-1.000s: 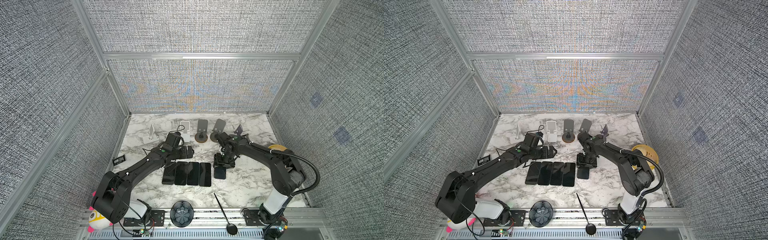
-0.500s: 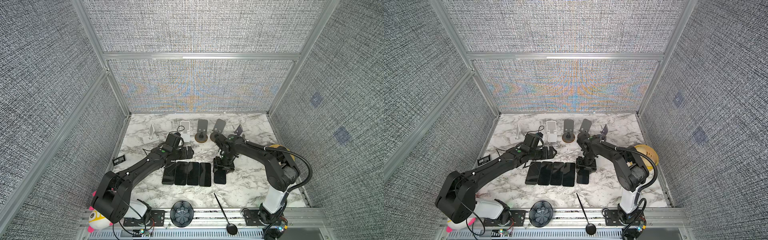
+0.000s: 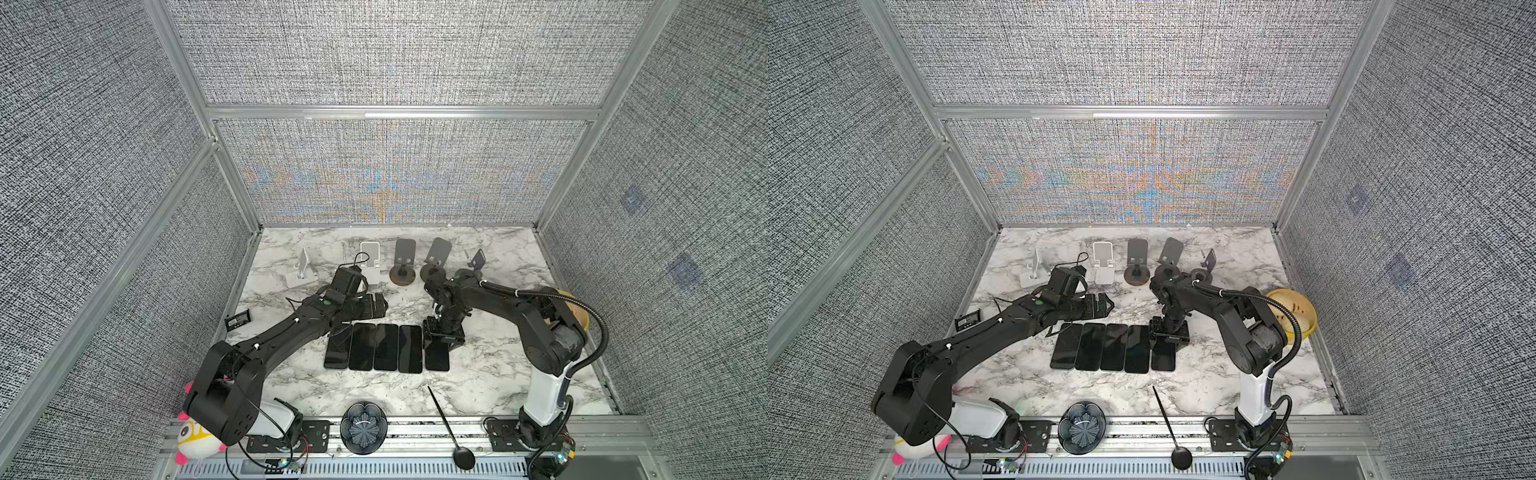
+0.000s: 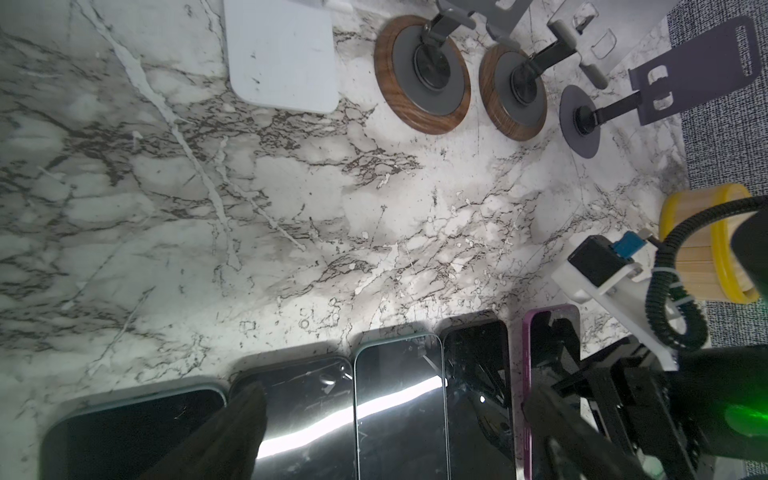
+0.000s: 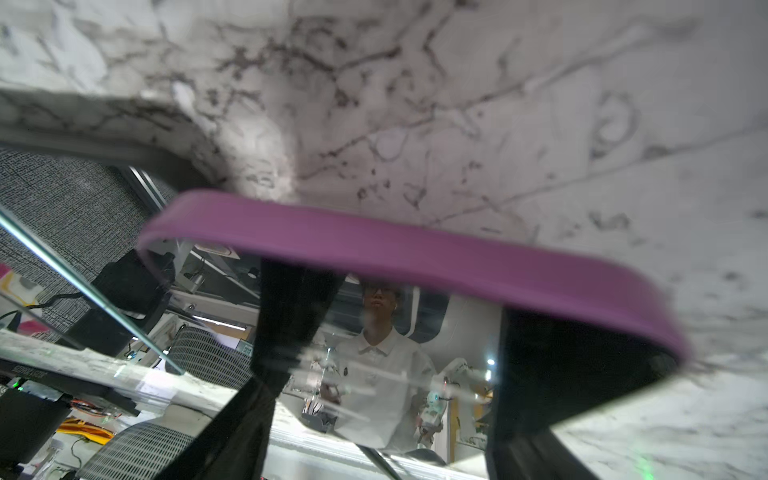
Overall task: Remove the phone from the phone stand
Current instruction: 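Lower the purple-edged phone flat at the end of the row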
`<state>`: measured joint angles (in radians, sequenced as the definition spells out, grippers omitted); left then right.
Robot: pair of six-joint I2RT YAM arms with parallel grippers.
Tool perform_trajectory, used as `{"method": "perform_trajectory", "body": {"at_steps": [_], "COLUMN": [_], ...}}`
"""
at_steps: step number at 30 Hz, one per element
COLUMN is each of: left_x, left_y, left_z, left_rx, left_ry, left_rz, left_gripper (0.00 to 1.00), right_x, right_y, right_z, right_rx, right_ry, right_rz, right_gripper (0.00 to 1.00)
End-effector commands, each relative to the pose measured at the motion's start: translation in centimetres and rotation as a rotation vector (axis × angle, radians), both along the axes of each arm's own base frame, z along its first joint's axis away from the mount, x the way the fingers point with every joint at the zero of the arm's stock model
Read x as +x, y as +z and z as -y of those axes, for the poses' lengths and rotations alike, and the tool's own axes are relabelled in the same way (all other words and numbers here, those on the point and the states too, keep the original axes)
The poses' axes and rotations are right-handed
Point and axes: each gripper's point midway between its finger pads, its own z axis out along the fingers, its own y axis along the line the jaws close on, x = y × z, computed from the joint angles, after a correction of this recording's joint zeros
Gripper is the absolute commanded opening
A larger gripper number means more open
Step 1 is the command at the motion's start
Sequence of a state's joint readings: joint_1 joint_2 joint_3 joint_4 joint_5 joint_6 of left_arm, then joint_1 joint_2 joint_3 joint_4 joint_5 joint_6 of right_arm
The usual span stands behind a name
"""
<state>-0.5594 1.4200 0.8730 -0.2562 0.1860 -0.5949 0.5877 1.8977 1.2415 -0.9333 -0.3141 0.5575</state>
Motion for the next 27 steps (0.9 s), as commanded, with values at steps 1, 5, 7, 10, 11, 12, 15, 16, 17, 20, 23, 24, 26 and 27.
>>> {"method": "perform_trajectory", "body": {"at_steps": [1, 5, 7, 10, 11, 12, 15, 16, 17, 20, 23, 24, 26, 27], "left_x": [0.3, 0.3, 0.3, 0.3, 0.3, 0.3, 0.4, 0.3, 0.3, 0.3, 0.3, 0.2, 0.2, 0.2], "left_y": [0.2, 0.3, 0.3, 0.3, 0.3, 0.3, 0.3, 0.3, 0.3, 0.2, 0.3, 0.3, 0.4, 0.4], "left_z": [0.2, 0.2, 0.2, 0.3, 0.3, 0.3, 0.4, 0.4, 0.3, 0.4, 0.4, 0.3, 0.3, 0.3], "left_rx": [-0.009, -0.009, -0.009, -0.011, -0.01, -0.01, -0.011, -0.011, -0.011, -0.011, -0.012, -0.012, -0.012, -0.011], "left_ry": [-0.008, -0.007, -0.008, -0.012, -0.012, -0.012, -0.014, -0.015, -0.014, -0.016, -0.016, -0.016, -0.015, -0.014], "left_rz": [0.013, 0.015, 0.016, 0.015, 0.015, 0.014, 0.016, 0.013, 0.014, 0.013, 0.012, 0.012, 0.013, 0.014], "left_gripper": [0.98, 0.98, 0.98, 0.98, 0.98, 0.98, 0.99, 0.98, 0.98, 0.98, 0.98, 0.98, 0.99, 0.98], "right_x": [-0.4, -0.2, -0.2, -0.3, -0.4, -0.4, -0.4, -0.3, -0.2, -0.1, -0.2, -0.2, -0.1, -0.1], "right_y": [0.1, -0.1, -0.2, -0.4, -0.4, -0.4, -0.4, -0.3, -0.2, -0.1, -0.1, -0.1, 0.0, 0.1], "right_z": [-0.3, -0.3, -0.2, -0.4, -0.5, -0.5, -0.5, -0.5, -0.5, -0.9, -1.5, -1.5, -1.1, -0.9], "right_rx": [0.02, 0.013, 0.009, 0.021, 0.026, 0.027, 0.027, 0.028, 0.032, 0.067, 0.099, 0.098, 0.083, 0.076], "right_ry": [0.014, 0.028, 0.03, 0.031, 0.031, 0.028, 0.027, 0.025, 0.024, 0.009, 0.003, 0.002, 0.006, 0.008], "right_rz": [-0.024, -0.026, -0.03, -0.037, -0.038, -0.039, -0.037, -0.034, -0.029, -0.023, -0.031, -0.031, -0.024, -0.015], "right_gripper": [0.72, 0.74, 0.76, 0.78, 0.78, 0.79, 0.8, 0.8, 0.8, 0.8, 0.8, 0.8, 0.8, 0.8]}}
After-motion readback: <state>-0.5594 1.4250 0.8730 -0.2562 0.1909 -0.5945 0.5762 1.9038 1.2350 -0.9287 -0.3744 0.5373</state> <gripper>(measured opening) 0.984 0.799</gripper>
